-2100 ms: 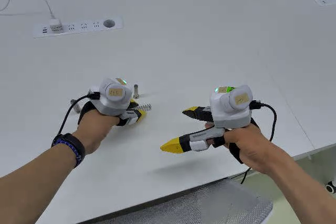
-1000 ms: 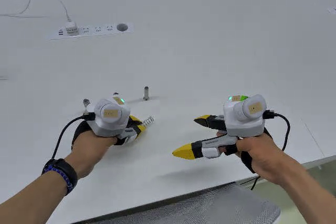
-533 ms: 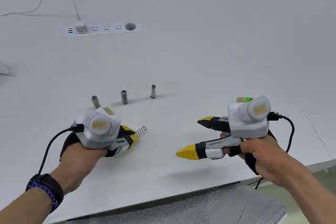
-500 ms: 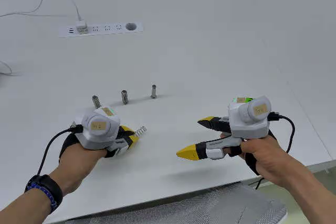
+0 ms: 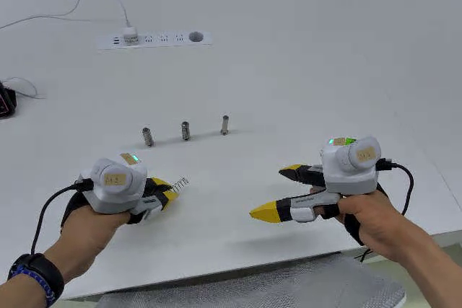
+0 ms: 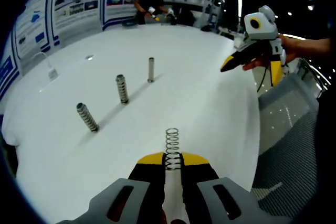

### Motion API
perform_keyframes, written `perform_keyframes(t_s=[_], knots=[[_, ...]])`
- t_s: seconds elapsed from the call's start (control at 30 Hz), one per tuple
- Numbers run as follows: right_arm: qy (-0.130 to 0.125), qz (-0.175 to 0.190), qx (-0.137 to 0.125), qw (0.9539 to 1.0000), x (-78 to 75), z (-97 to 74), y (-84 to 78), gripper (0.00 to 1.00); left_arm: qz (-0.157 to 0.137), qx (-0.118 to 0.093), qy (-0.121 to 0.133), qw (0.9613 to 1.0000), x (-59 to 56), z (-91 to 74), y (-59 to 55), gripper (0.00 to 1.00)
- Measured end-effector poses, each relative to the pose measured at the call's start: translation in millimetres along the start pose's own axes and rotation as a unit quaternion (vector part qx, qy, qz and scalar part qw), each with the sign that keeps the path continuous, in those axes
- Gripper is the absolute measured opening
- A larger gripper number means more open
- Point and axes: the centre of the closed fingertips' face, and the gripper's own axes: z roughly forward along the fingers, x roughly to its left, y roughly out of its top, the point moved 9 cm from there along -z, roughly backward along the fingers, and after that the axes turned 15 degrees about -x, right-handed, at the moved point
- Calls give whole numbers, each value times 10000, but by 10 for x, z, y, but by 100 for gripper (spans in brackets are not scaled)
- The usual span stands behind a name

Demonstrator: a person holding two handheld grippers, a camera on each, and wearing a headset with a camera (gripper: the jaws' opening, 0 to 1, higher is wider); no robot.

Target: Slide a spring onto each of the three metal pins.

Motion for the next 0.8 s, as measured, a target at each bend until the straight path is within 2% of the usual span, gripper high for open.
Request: perform_keyframes(t_s=[0.1, 0.4, 0.57, 0.8], knots=[[30, 5, -1, 10000, 19, 19, 6, 83, -93, -75, 106, 9999, 52, -98, -3, 10], [74, 37, -27, 10000, 39, 65, 26, 82, -99, -138, 259, 9995, 144, -375, 10, 10], [121, 191, -184, 9996, 47, 126, 53, 81, -165, -289, 343, 9989, 155, -493, 73, 10], [295, 539, -464, 9970, 108, 268, 128, 74, -27, -454, 299, 9985, 102, -592, 215, 10]])
